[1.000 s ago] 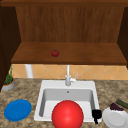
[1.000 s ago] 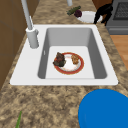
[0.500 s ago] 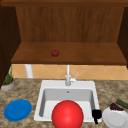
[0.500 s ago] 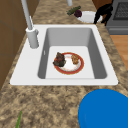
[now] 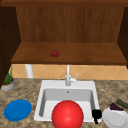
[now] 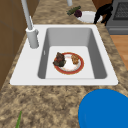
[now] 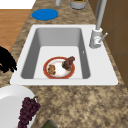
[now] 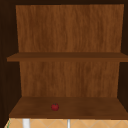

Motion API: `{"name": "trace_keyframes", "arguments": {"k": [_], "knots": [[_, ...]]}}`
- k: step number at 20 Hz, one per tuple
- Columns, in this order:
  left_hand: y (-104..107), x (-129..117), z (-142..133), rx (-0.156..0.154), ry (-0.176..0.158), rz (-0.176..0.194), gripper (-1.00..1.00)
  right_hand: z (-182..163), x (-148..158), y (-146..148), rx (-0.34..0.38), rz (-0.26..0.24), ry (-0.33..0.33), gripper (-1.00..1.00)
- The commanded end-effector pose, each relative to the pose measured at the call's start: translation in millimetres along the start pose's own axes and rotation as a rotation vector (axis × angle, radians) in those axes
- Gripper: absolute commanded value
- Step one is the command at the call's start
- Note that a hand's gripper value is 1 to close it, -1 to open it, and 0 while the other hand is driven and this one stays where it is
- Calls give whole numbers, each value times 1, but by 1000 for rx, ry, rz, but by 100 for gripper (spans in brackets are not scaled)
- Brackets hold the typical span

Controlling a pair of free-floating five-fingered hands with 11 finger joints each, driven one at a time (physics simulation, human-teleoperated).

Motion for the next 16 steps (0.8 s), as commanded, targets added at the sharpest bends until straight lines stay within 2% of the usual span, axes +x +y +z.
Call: {"name": "trace_keyframes", "arguments": {"k": [1,2,3,4,6,7,8,9,10,13,16], "knots": [[5,15,28,-50,-1,-13,-100,0,0,0,0,0,0,0],[6,20,34,-55,-1,-9,-100,0,0,0,0,0,0,0],[5,24,42,-46,-1,-1,-100,0,0,0,0,0,0,0],[5,27,50,-23,3,12,-100,0,0,0,0,0,0,0],[10,31,65,-14,18,45,-100,0,0,0,0,0,0,0],[12,32,72,-18,23,61,-100,0,0,0,0,0,0,0],[12,33,79,-33,12,64,-100,0,0,0,0,0,0,0],[10,36,86,-68,-3,54,-100,0,0,0,0,0,0,0],[9,36,89,-96,-3,46,-100,0,0,0,0,0,0,0],[1,43,111,-81,-2,54,-100,0,0,0,0,0,0,0],[-9,48,129,-100,-2,58,-100,0,0,0,0,0,0,0]]}}
